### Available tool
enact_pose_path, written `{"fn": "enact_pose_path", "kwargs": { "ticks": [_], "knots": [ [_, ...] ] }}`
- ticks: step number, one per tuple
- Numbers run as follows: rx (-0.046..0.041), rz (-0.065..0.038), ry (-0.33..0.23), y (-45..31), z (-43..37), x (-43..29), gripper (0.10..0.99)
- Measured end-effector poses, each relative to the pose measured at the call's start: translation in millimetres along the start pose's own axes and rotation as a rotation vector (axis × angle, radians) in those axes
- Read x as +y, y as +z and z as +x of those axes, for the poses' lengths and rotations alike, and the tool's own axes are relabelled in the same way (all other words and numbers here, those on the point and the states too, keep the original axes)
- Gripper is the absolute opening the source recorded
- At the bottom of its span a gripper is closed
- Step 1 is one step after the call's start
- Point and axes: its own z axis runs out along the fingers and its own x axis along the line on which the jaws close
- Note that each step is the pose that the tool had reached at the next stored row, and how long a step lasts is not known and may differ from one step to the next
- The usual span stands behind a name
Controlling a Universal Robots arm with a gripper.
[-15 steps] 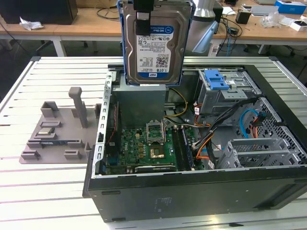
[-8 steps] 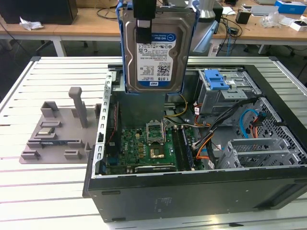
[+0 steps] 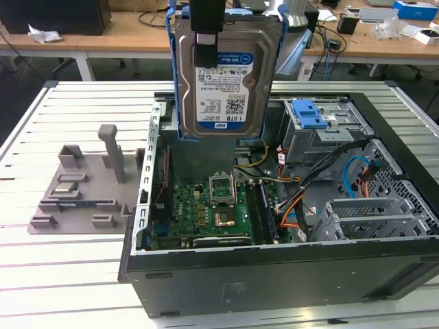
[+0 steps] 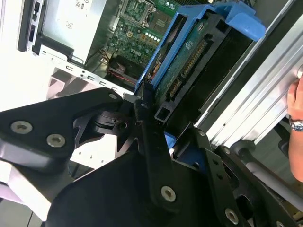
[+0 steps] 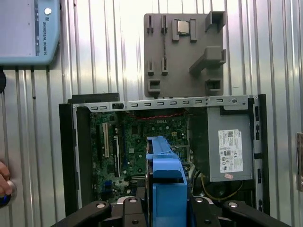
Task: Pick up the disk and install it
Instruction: 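Pick up the disk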
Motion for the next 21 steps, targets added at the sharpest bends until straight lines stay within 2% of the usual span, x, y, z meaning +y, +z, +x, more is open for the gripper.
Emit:
{"fn": "enact_pose_path", "kwargs": {
  "ticks": [7, 11, 16, 21],
  "knots": [
    [-0.0001, 0.0, 0.0, 0.1, 8.5, -0.4, 0.365],
    [0.0, 0.0, 0.0, 0.1, 16.5, -0.9, 0.365],
    [0.0, 0.0, 0.0, 0.3, 21.2, -1.2, 0.365],
    [0.0001, 0.0, 0.0, 0.4, 30.6, -1.7, 0.365]
  ]
}}
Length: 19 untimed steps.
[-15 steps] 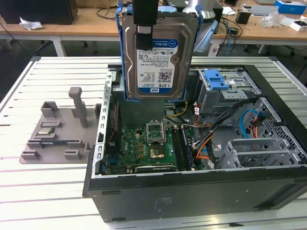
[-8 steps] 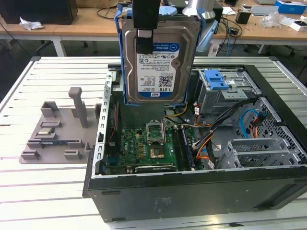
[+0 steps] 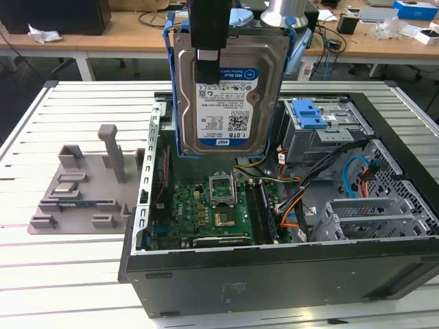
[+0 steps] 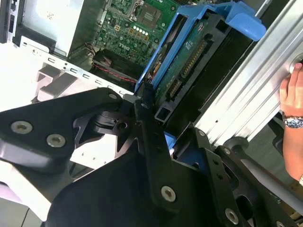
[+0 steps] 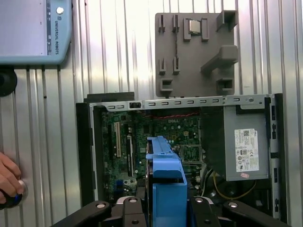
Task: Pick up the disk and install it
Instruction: 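Pick up the disk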
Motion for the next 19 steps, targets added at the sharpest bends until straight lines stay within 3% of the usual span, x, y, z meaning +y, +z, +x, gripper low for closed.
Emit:
{"fn": "enact_pose_path", "kwargs": {
  "ticks": [11, 19],
  "knots": [
    [0.0, 0.0, 0.0, -0.1, 2.0, -1.9, 0.365],
    [-0.0001, 0.0, 0.0, -0.2, 1.1, -19.6, 0.365]
  ]
}}
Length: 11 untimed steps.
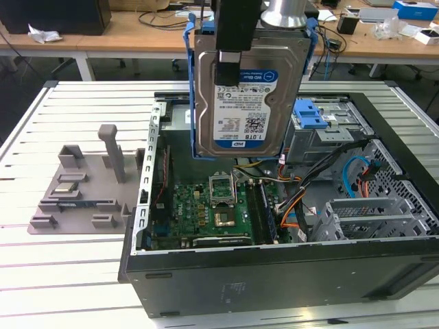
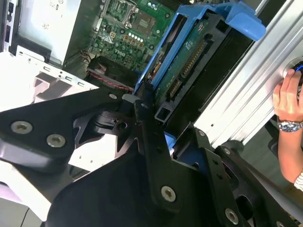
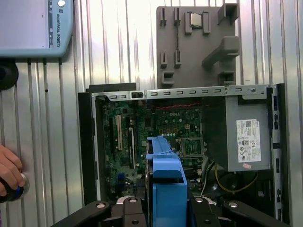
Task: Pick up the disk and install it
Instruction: 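Pick up the disk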
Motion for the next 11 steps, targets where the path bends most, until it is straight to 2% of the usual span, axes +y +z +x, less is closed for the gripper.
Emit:
{"fn": "enact_pose_path", "kwargs": {
  "ticks": [11],
  "knots": [
    [0.0, 0.0, 0.0, -0.2, -0.9, -17.4, 0.365]
  ]
}}
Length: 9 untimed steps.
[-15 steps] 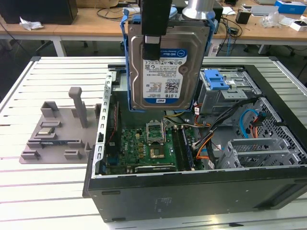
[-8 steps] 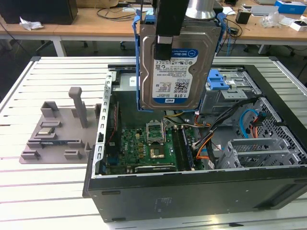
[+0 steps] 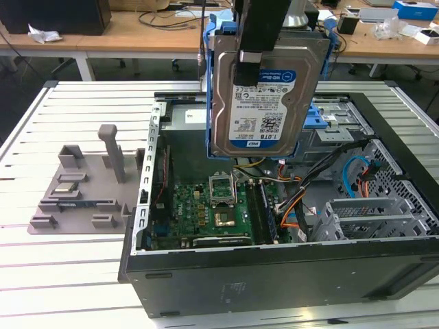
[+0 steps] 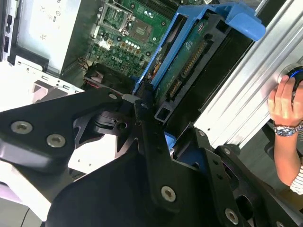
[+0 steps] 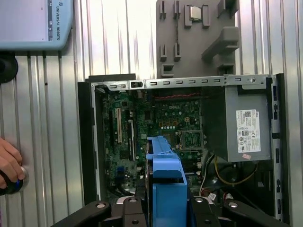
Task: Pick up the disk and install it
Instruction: 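Pick up the disk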
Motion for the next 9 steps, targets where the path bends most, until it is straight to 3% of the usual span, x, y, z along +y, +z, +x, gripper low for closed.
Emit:
{"fn": "enact_pose_path", "kwargs": {
  "ticks": [9],
  "knots": [
    [0.0, 0.0, 0.0, -0.1, -0.8, -15.1, 0.365]
  ]
}}
